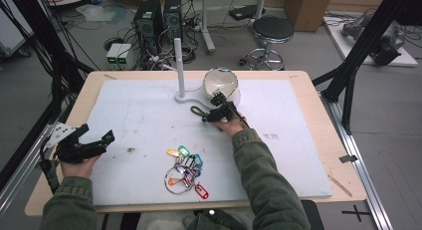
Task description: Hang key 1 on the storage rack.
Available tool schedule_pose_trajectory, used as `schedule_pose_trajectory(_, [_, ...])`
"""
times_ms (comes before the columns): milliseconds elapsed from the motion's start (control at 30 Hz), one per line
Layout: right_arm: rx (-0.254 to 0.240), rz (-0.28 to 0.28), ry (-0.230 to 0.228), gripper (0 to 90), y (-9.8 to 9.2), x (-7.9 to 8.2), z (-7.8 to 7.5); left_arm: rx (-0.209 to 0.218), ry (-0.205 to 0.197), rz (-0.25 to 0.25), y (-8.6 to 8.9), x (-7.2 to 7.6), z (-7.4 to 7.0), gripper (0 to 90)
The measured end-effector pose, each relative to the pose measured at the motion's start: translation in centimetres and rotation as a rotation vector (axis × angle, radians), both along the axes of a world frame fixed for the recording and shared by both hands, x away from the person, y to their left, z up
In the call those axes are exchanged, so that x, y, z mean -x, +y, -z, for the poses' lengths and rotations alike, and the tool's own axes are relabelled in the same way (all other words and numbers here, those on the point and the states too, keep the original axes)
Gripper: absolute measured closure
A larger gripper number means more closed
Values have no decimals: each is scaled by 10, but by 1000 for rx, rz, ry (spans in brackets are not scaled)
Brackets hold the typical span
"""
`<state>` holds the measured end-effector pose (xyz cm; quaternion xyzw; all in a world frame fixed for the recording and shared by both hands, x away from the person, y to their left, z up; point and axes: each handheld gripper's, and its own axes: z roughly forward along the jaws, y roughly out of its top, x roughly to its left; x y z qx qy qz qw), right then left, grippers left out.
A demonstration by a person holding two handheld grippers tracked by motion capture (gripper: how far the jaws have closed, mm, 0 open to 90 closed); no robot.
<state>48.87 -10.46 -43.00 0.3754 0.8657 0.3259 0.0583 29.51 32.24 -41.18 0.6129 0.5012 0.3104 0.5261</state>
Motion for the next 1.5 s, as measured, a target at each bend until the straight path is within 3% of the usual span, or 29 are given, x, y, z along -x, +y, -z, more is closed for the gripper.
schedule_pose_trajectory(200, [-19,1,22,726,-4,-2,0,1,2,1,0,0,0,17])
schedule_pose_trajectory(400, [0,-11,5,783,-1,2,-3,1,2,2,0,0,0,17])
schedule_pose_trajectory(733, [-15,-8,9,786,-2,5,-7,1,4,2,0,1,0,17])
schedule_pose_trajectory(1000, [-66,-27,-11,786,-6,9,-20,-2,3,-2,-1,1,0,17])
schedule_pose_trajectory(1500, [-144,-5,-32,784,-18,17,-47,1,1,2,-1,0,0,17])
